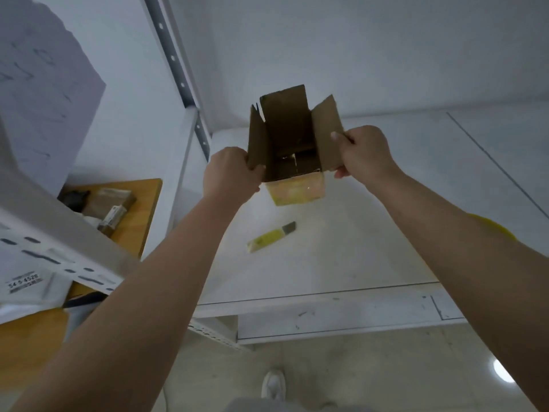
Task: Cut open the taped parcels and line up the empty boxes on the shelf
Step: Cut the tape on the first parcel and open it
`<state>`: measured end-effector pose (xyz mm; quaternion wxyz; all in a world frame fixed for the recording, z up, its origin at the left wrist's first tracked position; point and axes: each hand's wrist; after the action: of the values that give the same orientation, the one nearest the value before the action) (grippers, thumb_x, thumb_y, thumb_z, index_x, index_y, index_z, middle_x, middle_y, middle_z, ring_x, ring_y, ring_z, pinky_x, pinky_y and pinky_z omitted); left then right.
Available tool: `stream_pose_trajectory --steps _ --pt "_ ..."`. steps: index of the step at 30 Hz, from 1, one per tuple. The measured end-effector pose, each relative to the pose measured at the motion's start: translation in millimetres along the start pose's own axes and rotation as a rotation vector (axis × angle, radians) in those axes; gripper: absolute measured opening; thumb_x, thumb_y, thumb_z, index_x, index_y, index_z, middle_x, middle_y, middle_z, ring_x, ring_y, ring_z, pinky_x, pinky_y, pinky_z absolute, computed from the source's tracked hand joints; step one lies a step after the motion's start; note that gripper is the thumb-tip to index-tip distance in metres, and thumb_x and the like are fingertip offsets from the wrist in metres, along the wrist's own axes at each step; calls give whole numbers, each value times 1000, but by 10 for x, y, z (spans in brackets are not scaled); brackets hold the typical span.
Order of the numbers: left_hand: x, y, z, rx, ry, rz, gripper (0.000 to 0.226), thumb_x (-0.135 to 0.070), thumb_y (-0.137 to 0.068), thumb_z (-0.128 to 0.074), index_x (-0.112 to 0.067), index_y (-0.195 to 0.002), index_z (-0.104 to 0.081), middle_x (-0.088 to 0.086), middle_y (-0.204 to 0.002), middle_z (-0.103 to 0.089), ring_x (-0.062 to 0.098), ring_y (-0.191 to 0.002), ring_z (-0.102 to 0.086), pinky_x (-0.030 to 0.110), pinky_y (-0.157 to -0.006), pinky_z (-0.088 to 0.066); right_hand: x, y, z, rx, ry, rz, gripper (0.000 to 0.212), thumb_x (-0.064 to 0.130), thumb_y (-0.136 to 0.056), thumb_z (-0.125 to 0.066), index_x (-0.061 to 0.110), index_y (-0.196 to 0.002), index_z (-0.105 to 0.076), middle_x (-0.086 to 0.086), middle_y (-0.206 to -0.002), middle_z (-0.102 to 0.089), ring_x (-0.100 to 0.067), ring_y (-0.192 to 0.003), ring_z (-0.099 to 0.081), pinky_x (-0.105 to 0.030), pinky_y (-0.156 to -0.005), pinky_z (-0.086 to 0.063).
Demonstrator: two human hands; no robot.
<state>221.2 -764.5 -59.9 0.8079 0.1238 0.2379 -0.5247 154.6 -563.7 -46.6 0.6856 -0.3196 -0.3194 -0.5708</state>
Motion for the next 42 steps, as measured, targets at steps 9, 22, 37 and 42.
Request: stream_pose_trajectory --steps 9,22,37,42 --pt "265 -480 -230 -63 -68 98 23 -31 -97 -58 -9 -97 -66 5 -87 -70 21 -83 -68 26 -55 -40 19 -443 -531 138 238 32 17 12 -92 -65 -1 -102 -67 -13 -90 -71 -21 -70 -71 -37 -74 -59" --pt "362 -1074 -231 -163 20 101 21 -33 -96 -60 -13 -92 -61 5 -84 -68 21 -79 -68 39 -75 -57 218 -937 -934 -1 406 234 18 20 -97 -58 4 -104 -62 -13 -98 -67 -31 -89 -63 -32 -66 -43" --pt "129 -894 -101 -327 168 60 35 -39 -96 -58 -20 -125 -54 1 -123 -56 12 -91 -51 29 -69 -40 226 -662 -444 -35 547 267 29 30 -100 -54 7 -119 -56 -11 -105 -68 -31 -96 -63 -40 -80 -53" --pt "-175 -768 -41 -367 157 -25 28 -33 -99 -54 -19 -123 -55 3 -126 -52 23 -103 -58 32 -72 -41 162 -392 12 -105 662 226 30 31 -101 -50 10 -121 -56 -12 -110 -67 -33 -105 -61 -41 -85 -52"
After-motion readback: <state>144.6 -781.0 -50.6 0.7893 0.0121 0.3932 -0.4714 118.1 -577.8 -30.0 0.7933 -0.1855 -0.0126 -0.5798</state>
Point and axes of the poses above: each hand's wrist, its own y-axis away from the middle knuckle, its own z-axis out of the back of the hand, x = y × z
